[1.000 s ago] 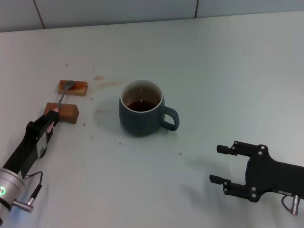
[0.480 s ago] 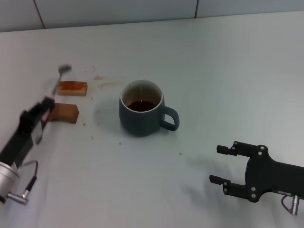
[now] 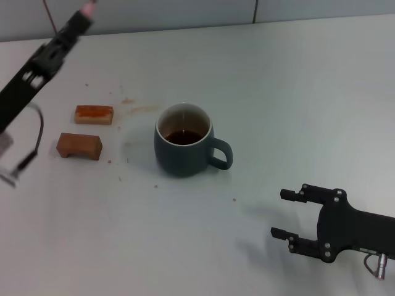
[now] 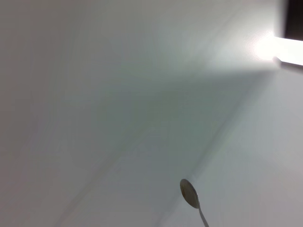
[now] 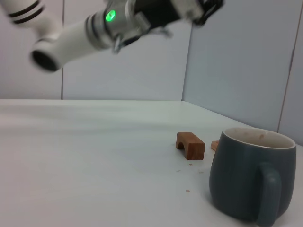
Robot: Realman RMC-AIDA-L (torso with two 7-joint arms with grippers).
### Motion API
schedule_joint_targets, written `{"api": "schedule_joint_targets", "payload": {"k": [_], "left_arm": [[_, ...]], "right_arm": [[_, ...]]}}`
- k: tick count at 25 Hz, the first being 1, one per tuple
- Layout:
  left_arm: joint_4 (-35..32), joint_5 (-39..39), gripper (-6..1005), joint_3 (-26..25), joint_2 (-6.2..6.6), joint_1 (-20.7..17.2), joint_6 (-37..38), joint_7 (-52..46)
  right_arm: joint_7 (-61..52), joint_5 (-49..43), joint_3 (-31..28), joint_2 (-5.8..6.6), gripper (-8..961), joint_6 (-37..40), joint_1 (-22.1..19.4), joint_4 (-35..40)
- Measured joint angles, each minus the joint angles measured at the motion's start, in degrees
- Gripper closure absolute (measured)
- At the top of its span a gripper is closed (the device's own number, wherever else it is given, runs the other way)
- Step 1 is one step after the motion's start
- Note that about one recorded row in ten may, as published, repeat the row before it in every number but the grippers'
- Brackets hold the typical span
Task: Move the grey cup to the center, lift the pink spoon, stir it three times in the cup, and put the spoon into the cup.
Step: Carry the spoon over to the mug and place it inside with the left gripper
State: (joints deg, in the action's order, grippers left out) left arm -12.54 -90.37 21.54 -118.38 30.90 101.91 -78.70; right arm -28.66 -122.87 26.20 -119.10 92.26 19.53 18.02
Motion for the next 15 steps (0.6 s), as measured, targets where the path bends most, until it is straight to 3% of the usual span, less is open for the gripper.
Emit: {"api": "schedule_joint_targets", "payload": {"k": [2,3,4,7,8,9,13,15], "left_arm": [[-6.4,-0.3,864,4.0,0.02,1.6,0.9,-0.1],[-15.1,-0.3,865,9.9,0.15,2.8,1.3,-0.7],[-15.1,-0.3,865,9.9,0.15,2.8,1.3,-0.7],[-28.6,-0.7,865,18.3,0.31,2.9,0.1,-2.2],[-38.6,-3.0,865,22.7,0.41,2.2,-1.4,-4.0],[-38.6,-3.0,865,22.7,0.41,2.2,-1.4,-4.0],[-55.6,-12.3,865,25.0,0.43,1.8,-1.5,-7.3],[-58.9,-14.6,865,25.5,0.38,1.7,-1.4,-7.4]], "right_arm": [[0.0,0.0,0.0,0.00,286,0.0,0.0,0.0],[0.0,0.0,0.0,0.00,286,-0.2,0.0,0.0],[0.0,0.0,0.0,0.00,286,-0.2,0.0,0.0],[0.0,0.1,0.0,0.00,285,-0.6,0.0,0.0],[0.0,0.2,-0.2,0.00,285,-0.7,0.0,-0.1],[0.0,0.2,-0.2,0.00,285,-0.7,0.0,-0.1],[0.1,0.4,-0.6,-0.05,286,-0.7,-0.2,-0.6],[0.1,0.4,-0.6,-0.07,286,-0.7,-0.2,-0.9]]}}
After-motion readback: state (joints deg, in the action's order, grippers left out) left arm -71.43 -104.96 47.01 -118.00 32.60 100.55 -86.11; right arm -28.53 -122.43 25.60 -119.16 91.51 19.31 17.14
